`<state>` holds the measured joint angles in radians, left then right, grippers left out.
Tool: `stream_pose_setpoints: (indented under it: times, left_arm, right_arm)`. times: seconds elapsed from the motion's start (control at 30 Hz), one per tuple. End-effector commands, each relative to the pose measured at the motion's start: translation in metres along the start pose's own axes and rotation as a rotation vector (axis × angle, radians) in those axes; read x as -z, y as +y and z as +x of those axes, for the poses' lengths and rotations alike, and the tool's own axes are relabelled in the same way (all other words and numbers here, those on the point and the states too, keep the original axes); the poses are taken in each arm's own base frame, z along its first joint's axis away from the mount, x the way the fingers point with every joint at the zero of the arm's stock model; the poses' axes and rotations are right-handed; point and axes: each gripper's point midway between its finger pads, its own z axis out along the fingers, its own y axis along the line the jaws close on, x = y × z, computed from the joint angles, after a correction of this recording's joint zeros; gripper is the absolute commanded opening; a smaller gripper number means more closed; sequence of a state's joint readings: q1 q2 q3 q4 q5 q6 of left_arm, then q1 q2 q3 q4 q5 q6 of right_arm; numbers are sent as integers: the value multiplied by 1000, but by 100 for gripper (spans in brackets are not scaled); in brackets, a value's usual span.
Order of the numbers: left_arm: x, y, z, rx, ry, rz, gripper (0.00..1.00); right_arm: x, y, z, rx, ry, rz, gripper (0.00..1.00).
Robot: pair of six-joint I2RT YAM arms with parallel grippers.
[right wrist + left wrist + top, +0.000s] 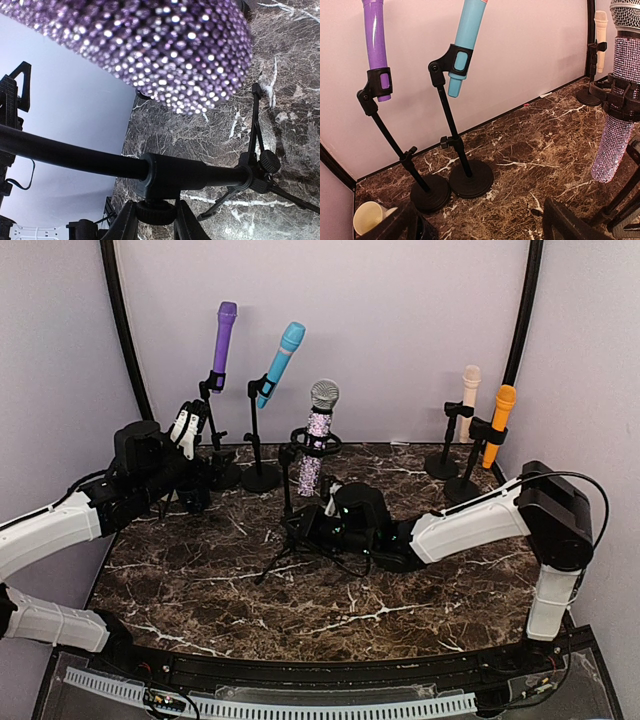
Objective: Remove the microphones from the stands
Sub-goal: Unscrew the knob on the stand of the microphone stand.
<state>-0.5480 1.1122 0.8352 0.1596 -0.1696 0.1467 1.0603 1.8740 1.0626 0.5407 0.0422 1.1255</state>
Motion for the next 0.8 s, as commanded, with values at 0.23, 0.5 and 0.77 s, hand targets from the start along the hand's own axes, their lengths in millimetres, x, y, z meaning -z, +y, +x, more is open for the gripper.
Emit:
stream_pose_setpoints:
  times: [0.23, 0.5, 0.77]
  left_arm:
    - [6, 2, -9, -9, -32, -7, 89]
    - [6, 2, -9, -11, -32, -9, 89]
    - [8, 3, -10, -12, -35, -13, 89]
  right_arm:
    - [-1, -6, -12, 77, -50, 72, 5]
    - [1, -17, -10, 217, -61, 216, 0]
    - [5, -23, -10, 398, -79, 375, 0]
